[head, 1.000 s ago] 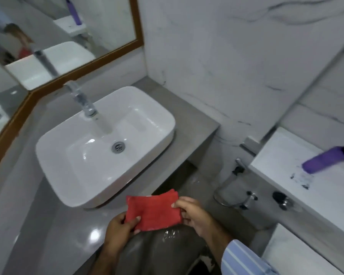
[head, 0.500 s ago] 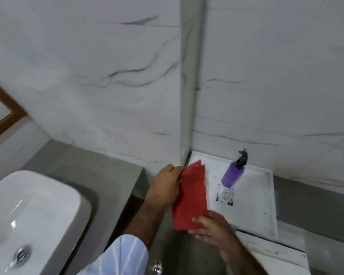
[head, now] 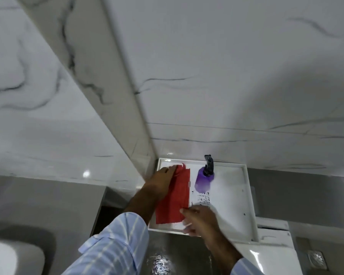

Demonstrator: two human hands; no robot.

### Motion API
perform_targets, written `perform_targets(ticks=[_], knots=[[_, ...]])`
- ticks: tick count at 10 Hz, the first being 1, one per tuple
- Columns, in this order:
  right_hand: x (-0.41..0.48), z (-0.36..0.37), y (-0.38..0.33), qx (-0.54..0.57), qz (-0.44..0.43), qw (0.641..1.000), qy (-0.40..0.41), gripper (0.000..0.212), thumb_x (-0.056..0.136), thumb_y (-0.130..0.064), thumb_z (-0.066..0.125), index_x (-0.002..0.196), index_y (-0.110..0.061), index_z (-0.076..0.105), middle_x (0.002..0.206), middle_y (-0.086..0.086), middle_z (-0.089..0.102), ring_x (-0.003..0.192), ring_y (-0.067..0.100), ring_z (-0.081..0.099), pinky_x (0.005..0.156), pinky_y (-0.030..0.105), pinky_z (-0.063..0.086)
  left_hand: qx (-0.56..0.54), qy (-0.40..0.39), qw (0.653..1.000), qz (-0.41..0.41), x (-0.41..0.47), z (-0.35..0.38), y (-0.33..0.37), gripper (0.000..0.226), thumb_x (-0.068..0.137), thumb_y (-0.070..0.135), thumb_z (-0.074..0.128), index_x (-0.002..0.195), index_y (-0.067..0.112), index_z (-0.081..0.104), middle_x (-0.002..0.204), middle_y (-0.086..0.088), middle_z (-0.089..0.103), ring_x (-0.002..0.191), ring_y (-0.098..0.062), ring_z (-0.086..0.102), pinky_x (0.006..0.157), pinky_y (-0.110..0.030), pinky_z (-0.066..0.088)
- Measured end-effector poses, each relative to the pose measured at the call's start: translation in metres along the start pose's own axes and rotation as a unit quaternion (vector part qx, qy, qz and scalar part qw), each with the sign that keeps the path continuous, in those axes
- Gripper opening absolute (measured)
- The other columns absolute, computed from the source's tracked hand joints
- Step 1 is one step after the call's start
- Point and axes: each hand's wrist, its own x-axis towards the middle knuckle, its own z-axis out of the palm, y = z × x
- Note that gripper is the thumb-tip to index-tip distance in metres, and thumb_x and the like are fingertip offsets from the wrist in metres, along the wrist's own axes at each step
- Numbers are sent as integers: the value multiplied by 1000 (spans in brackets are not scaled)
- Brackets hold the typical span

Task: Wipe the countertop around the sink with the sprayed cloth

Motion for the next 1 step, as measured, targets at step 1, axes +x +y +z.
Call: perform_targets(ticks=[1], knots=[[5, -38, 2, -314, -150, 921, 174, 19, 96, -33, 69, 110, -20, 74, 104, 1, 78, 95, 19, 75, 85, 39, 64, 7, 47, 999, 15, -17, 9, -1, 82, 103, 12, 54, 168, 18, 5, 175, -9, 10, 161, -28, 18, 131, -40, 25]])
